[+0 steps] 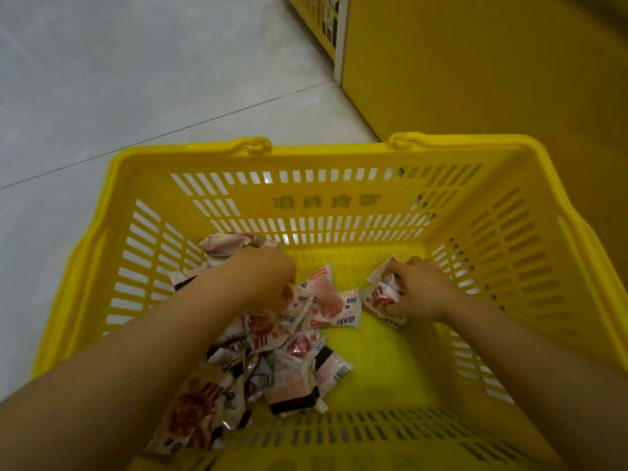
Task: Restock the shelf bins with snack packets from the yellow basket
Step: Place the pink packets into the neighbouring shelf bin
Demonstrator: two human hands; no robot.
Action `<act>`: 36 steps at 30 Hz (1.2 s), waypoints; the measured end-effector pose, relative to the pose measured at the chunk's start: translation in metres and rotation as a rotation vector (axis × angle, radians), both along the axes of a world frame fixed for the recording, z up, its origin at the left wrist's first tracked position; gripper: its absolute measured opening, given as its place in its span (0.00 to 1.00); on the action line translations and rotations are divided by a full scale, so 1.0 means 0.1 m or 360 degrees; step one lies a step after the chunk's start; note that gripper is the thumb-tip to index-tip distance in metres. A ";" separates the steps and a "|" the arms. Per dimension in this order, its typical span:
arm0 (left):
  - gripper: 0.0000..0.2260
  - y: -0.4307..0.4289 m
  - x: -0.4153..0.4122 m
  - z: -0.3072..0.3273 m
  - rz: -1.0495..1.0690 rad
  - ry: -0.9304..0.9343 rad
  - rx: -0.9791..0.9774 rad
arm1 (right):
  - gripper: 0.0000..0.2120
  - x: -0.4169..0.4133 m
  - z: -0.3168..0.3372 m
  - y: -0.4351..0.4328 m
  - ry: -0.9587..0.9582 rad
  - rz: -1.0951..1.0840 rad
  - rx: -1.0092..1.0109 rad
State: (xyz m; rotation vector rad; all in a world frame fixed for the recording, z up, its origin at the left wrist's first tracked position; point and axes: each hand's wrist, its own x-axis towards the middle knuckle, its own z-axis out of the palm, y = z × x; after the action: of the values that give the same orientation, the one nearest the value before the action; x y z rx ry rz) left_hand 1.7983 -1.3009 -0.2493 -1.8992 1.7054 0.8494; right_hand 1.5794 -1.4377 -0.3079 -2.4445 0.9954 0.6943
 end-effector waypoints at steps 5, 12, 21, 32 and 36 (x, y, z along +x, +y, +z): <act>0.09 0.03 -0.43 -0.15 0.0140 0.0390 -0.0321 | 0.33 0.00 0.03 0.02 -0.0021 -0.0008 -0.0241; 0.18 0.09 -0.65 -0.50 -0.0103 0.0150 -0.0488 | 0.51 -0.05 -0.02 0.12 -0.0366 -0.0132 -0.0197; 0.22 0.15 -0.63 -0.49 0.0142 0.0121 -0.0451 | 0.48 -0.11 -0.10 0.31 -0.0352 0.0166 -0.0028; 0.26 0.12 -0.55 -0.58 0.0190 0.0225 -0.0407 | 0.43 -0.17 -0.17 0.21 -0.0542 -0.0176 -0.0167; 0.29 0.13 -0.56 -0.59 -0.0035 0.0097 -0.0802 | 0.41 -0.24 -0.22 0.25 -0.0467 -0.0137 -0.0400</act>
State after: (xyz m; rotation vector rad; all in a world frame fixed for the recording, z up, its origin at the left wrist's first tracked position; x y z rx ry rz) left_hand 1.7419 -1.2880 -0.3081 -2.1758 2.1246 0.5000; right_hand 1.5558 -1.4124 -0.3297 -2.5979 1.1145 0.1808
